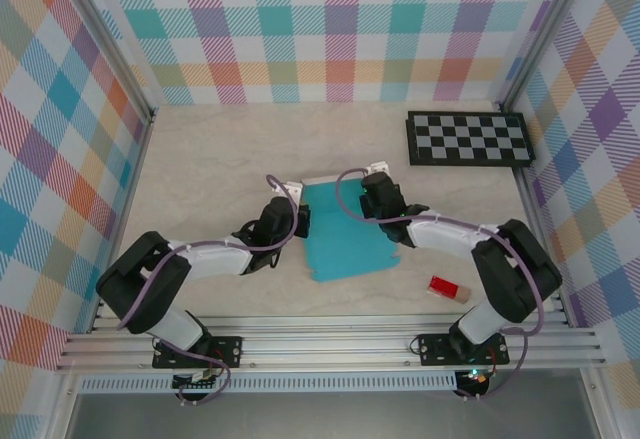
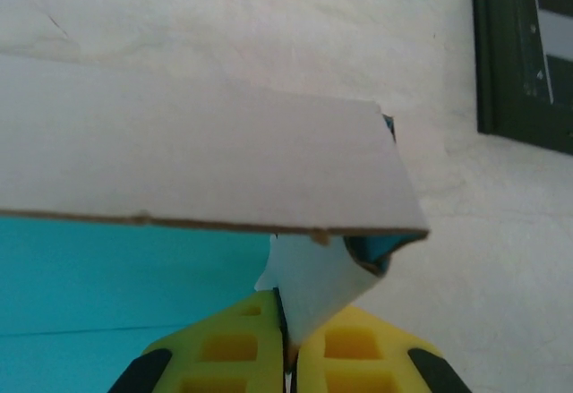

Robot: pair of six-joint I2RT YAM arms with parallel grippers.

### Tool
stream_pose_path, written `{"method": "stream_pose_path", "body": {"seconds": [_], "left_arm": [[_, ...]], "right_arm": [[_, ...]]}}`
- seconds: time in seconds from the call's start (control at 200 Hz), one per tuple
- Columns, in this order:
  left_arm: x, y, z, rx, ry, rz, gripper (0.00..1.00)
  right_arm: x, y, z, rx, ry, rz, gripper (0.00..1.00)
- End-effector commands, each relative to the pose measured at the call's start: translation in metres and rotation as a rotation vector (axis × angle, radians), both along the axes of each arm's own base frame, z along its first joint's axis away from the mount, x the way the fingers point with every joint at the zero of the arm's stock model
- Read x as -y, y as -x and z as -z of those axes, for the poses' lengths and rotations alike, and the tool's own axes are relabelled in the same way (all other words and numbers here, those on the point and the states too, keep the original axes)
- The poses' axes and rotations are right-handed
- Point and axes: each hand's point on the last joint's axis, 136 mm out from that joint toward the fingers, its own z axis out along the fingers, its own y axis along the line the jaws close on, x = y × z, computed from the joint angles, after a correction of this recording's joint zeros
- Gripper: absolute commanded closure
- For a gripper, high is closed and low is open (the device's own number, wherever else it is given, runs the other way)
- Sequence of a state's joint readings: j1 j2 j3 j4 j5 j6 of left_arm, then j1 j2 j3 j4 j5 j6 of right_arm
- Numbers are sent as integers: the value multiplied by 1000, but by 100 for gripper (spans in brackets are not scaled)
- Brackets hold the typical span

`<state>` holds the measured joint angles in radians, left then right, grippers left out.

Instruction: Fold the paper box

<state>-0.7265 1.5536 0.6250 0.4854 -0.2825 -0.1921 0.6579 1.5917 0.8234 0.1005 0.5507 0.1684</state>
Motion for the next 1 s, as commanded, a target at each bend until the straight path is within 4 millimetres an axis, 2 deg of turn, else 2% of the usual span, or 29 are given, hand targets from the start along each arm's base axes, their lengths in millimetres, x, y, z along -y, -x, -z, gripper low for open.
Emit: {"method": "stream_pose_path", "body": {"seconds": [0.0,0.045,0.1,0.22,0.315,0.39,0.48,0.72,0.825,0.93,0.995], "left_arm": [[51,4,-40,109,187,147,100],[53,4,-37,111,180,162,100],[54,4,-34,114,165,172,100],[48,3,-29,110,131,157,100],[45,0,-25,94,117,134,100],[44,-3,-21,68,103,121,100],[40,-8,-14,35,77,92,100],[26,-16,-6,-24,47,33,100],[23,-18,-5,-34,50,23,100],[22,-21,-6,-41,63,28,100],[24,-22,-6,-46,65,43,100]], "right_arm": [[-31,8,17,-55,-57,-91,80],[-44,12,21,-85,-114,-176,77],[-48,16,25,-118,-183,-233,78],[-30,17,28,-146,-231,-229,80],[-24,17,29,-157,-229,-230,80],[-29,21,30,-191,-273,-280,77],[-31,25,31,-222,-301,-332,64],[-15,31,31,-288,-316,-368,63],[-19,41,32,-339,-358,-417,56],[-27,52,26,-361,-446,-495,53],[-30,56,21,-353,-497,-526,47]]}}
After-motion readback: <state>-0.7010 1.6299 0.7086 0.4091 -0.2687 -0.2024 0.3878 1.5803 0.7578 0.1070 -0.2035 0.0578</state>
